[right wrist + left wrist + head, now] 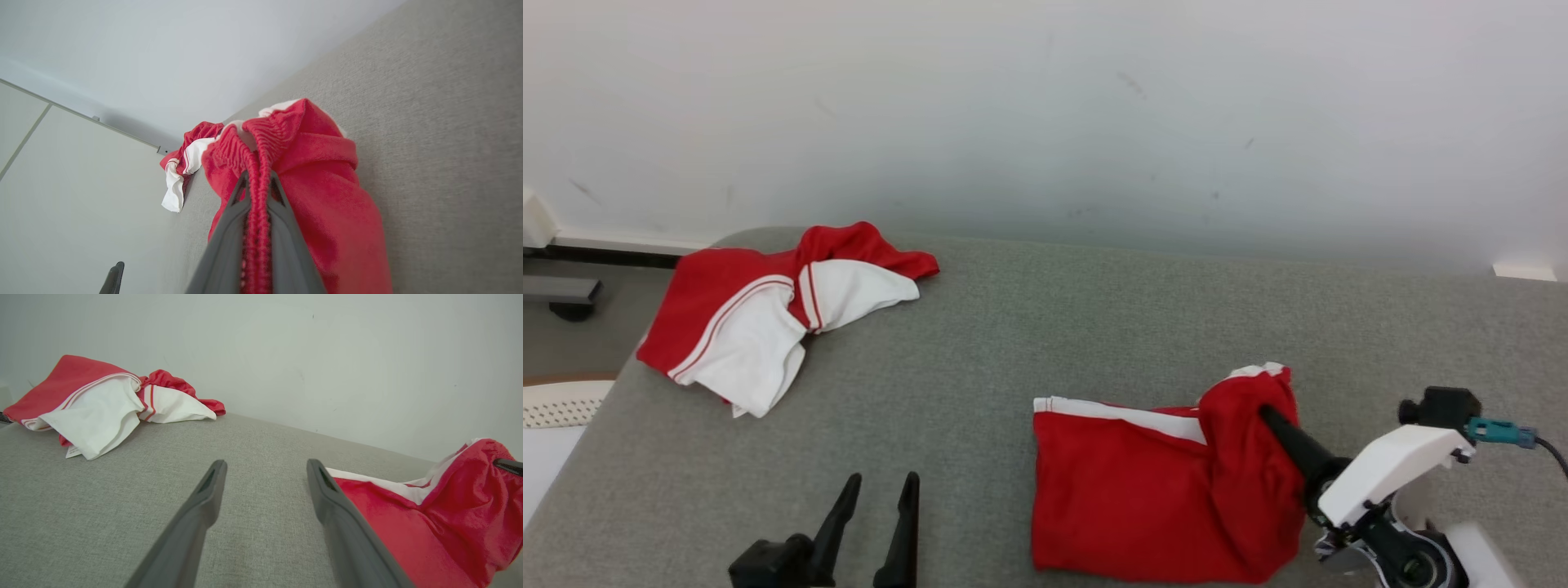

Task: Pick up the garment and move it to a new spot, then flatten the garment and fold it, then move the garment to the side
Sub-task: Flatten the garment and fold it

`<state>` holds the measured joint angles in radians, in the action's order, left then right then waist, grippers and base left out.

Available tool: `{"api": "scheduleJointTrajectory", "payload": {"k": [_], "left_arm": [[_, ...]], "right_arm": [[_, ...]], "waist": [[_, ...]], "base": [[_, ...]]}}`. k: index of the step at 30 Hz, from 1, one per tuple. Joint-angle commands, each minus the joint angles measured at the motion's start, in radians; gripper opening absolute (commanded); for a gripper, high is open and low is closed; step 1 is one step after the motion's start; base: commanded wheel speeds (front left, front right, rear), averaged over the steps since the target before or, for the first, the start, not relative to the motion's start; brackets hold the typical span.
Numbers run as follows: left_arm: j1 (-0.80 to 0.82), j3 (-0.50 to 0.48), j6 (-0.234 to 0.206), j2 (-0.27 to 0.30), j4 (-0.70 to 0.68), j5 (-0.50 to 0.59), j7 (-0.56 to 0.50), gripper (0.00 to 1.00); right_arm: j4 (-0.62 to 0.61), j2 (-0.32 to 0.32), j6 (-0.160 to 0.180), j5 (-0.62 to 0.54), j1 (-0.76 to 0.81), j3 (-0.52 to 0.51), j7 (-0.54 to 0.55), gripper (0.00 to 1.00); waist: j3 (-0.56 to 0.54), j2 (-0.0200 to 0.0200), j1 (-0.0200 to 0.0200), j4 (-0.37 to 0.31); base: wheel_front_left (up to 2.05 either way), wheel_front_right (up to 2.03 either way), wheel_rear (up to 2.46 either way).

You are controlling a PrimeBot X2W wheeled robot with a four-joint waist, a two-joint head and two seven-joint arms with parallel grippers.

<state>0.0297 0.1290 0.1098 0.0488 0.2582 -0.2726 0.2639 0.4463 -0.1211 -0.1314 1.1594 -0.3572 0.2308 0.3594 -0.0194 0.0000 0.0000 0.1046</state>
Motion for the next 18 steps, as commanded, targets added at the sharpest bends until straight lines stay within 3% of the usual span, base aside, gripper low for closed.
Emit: {"api": "scheduleJointTrajectory", "payload": {"k": [1,10,18], "left_arm": [[0.01,-0.002,0.002,0.004,0.004,-0.008,0.0,1.0],[0.027,0.034,-0.006,0.003,0.023,-0.033,0.0,1.0],[0.032,0.054,-0.017,0.003,0.028,-0.051,0.0,1.0]], "right_arm": [[-0.006,0.009,0.001,0.005,-0.008,0.011,0.017,0.0],[0.144,0.066,0.002,-0.027,-0.111,0.091,0.092,0.0],[0.259,0.071,0.001,0.14,-0.186,0.195,0.065,0.0]], "waist": [[0.002,0.0,0.0,0.011],[0.002,0.0,0.0,0.089],[0.002,0.0,0.0,0.141]], "base": [[0.0,0.0,0.0],[0.0,0.0,0.0],[0.0,0.0,0.0]]}}
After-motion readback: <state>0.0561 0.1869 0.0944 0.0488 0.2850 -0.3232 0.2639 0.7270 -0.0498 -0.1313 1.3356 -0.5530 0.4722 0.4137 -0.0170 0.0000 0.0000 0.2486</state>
